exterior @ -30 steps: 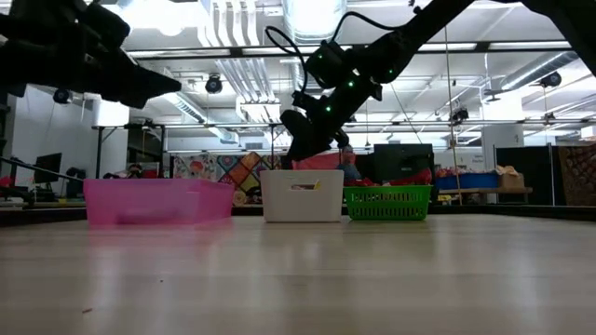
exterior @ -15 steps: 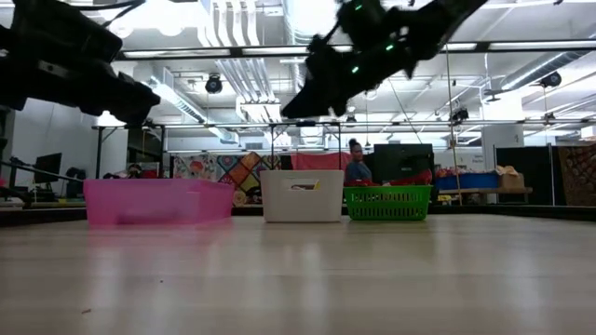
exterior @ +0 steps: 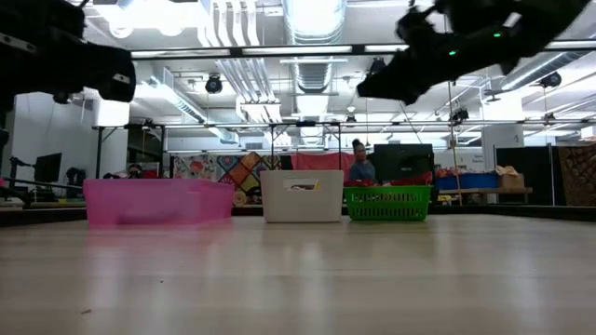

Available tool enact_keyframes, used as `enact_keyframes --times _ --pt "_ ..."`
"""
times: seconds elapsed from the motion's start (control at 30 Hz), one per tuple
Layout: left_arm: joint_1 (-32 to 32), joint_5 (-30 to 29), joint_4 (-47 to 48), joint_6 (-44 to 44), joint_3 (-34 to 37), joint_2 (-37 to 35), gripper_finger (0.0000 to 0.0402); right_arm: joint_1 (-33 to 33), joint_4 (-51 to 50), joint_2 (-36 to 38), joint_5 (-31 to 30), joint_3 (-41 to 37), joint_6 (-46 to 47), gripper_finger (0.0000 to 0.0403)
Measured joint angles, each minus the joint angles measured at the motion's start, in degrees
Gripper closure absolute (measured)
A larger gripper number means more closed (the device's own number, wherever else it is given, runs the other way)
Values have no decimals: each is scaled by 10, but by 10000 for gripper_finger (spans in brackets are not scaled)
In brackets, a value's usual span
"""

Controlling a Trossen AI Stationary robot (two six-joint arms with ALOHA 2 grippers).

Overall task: Sort candy
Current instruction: Return to Home Position

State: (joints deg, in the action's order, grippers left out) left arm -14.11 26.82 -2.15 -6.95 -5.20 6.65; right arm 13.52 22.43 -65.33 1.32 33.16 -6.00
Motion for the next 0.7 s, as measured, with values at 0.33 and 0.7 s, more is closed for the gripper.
enact_keyframes --times 0.33,0.7 --pt "0 30 -57 84 46 -53 401 -2 25 208 1 -143 -6 292" --pt "0 -130 -8 207 37 -25 401 -6 41 409 10 -289 -32 307"
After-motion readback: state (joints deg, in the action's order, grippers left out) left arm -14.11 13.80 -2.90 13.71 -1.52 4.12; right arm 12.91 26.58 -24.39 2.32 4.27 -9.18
